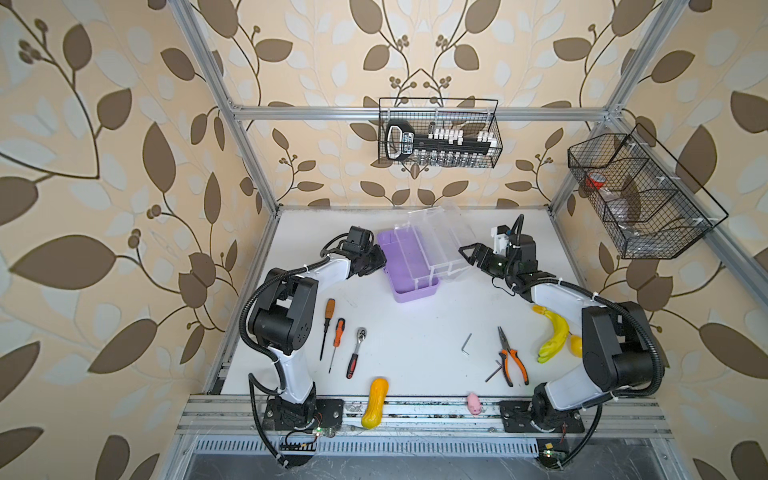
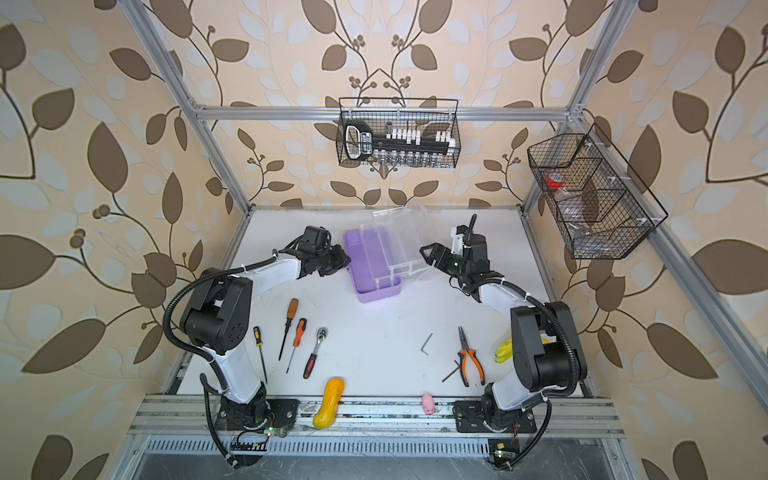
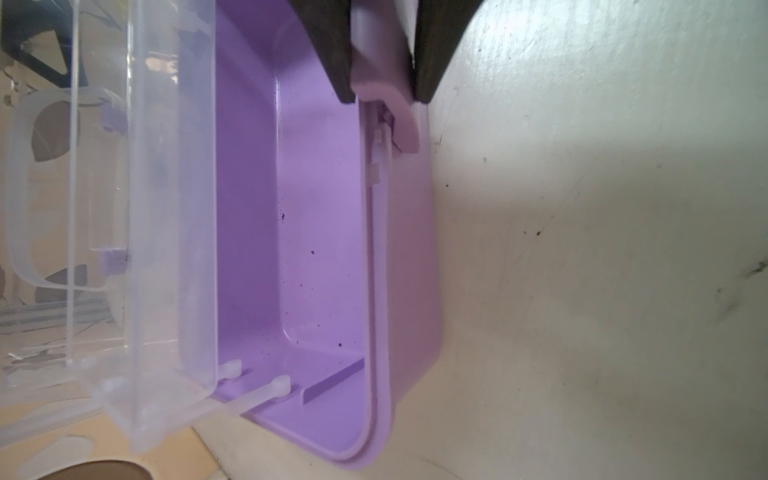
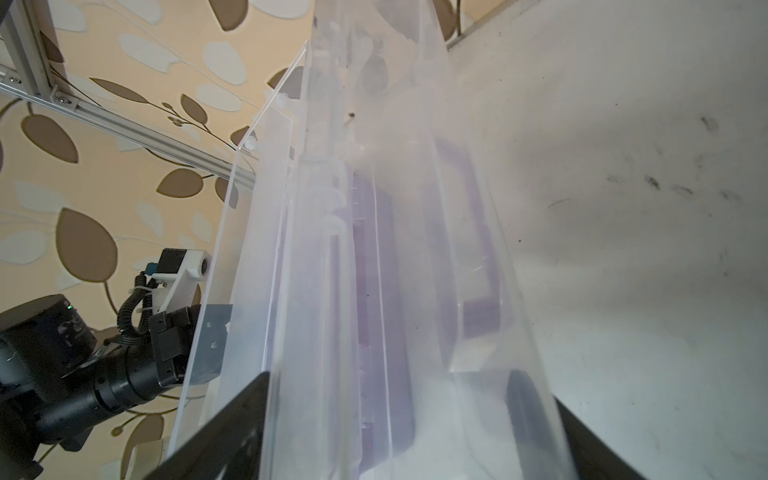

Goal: Pack the tool kit
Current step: 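Push the opened lid farther back with the right gripper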

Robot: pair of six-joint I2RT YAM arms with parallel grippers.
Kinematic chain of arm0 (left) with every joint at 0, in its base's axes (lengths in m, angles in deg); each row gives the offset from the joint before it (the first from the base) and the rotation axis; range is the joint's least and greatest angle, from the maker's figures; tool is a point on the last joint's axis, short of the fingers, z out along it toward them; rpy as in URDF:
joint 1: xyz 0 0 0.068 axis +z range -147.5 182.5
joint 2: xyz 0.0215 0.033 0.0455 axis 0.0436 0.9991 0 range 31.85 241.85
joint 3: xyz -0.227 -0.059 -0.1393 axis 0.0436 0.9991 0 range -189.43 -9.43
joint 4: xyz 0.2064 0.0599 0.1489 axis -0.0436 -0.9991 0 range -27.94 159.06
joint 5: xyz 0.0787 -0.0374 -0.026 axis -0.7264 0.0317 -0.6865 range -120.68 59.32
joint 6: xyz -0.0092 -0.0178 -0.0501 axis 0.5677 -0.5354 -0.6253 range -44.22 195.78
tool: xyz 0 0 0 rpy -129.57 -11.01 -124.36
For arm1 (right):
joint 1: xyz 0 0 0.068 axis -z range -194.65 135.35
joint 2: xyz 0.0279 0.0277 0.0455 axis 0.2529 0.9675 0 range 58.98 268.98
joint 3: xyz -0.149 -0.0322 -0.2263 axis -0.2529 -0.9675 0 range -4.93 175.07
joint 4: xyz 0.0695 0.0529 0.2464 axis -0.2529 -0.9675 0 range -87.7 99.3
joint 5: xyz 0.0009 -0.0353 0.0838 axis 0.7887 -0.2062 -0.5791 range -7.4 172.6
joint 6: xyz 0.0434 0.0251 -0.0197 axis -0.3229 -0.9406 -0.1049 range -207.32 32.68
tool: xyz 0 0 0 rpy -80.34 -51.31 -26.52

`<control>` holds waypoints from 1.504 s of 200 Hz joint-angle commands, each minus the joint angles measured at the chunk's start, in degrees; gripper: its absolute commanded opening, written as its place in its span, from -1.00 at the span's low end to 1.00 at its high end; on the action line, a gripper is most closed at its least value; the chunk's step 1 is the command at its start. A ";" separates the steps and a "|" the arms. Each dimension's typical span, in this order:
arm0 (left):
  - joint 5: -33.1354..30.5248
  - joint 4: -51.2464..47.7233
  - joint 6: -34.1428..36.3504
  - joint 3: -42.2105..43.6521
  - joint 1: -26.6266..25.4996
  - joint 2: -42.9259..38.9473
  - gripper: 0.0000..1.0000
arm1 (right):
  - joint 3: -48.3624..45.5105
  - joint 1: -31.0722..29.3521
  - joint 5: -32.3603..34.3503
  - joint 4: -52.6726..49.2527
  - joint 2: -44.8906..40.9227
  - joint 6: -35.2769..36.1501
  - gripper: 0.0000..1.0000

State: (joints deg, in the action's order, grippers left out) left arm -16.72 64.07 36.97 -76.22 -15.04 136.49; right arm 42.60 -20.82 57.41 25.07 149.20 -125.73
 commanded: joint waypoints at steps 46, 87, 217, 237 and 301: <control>1.56 -4.14 1.89 -1.50 -0.04 -1.35 -0.49 | -4.01 3.14 -0.10 1.97 2.64 -2.71 0.77; 1.44 -4.63 2.16 -1.63 -0.04 -1.36 -0.49 | -4.13 3.45 1.01 0.76 1.46 -2.46 0.83; 1.69 -4.23 1.89 0.16 -0.04 -2.03 -0.49 | -6.23 7.23 15.67 -10.14 -10.44 -1.58 1.00; 1.76 -4.15 1.72 0.72 -0.04 -2.58 -0.49 | -6.58 7.23 16.41 -11.10 -10.98 -1.34 1.00; 2.30 -4.97 1.19 2.56 -0.04 -7.79 -0.13 | -5.86 7.49 19.20 -13.62 -14.44 0.42 1.00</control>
State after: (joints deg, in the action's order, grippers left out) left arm -12.87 62.06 37.60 -74.38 -15.87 133.87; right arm 36.65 -14.83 69.54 15.15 137.35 -126.61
